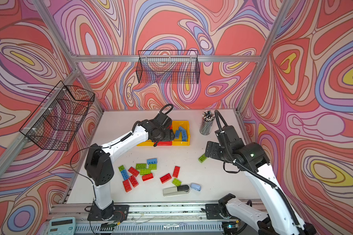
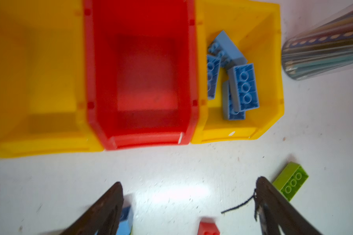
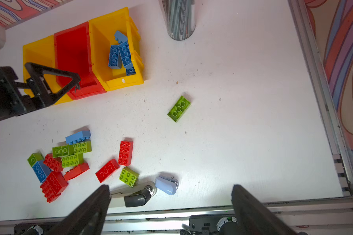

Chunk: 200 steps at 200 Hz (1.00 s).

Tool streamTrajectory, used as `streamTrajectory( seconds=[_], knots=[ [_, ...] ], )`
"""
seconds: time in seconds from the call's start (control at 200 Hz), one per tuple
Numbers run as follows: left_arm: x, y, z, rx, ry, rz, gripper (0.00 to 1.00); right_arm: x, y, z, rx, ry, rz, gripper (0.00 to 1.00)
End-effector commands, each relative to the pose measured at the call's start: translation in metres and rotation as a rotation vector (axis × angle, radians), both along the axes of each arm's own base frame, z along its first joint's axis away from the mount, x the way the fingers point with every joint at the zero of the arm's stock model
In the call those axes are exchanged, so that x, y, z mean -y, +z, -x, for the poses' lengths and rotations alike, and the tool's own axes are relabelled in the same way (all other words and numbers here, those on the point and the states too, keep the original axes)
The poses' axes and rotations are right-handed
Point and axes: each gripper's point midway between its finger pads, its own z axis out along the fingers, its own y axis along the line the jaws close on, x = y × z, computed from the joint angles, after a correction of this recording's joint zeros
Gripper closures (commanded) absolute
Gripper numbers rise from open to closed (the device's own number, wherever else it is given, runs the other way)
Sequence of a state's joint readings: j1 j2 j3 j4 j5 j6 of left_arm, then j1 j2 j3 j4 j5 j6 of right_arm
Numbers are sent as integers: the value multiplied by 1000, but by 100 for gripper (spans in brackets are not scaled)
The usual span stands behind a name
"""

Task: Sort the legos into containers by color

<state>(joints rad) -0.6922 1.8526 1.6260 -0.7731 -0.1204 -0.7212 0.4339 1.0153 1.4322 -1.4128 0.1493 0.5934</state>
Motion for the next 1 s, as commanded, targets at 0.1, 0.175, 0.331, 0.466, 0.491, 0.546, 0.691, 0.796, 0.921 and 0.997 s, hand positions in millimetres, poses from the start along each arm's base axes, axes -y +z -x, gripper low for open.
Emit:
streamTrajectory(
  seconds=[0.1,0.175,0.331,0.466,0.491,0.546,0.691,0.796,0.921,0.997],
  knots=[
    [-68,-22,60,-51,201,-54,13,-11,-4,0,-4,72,-22,2],
    [-81,-33,77,-73,236,-50,13,-14,-5,0,-7,90,-30,2],
    [-97,-48,97,-98,283,-52,13,-19,-9,1,-15,117,-42,2],
    [-101,-58,104,-114,295,-55,13,-19,-11,6,-22,126,-49,2],
    [-100,-59,104,-116,294,-57,13,-18,-12,7,-23,126,-49,2],
    [-99,-63,104,-123,292,-61,13,-18,-12,9,-25,126,-49,2],
    [-93,-69,97,-131,274,-82,14,-16,-11,11,-24,118,-53,2],
    [-88,-73,91,-140,257,-104,14,-15,-10,11,-23,111,-50,2],
    [-83,-82,88,-160,232,-124,19,-13,-10,11,-20,97,-46,2],
    [-82,-88,86,-168,222,-136,22,-12,-11,11,-22,90,-44,2]
  ],
)
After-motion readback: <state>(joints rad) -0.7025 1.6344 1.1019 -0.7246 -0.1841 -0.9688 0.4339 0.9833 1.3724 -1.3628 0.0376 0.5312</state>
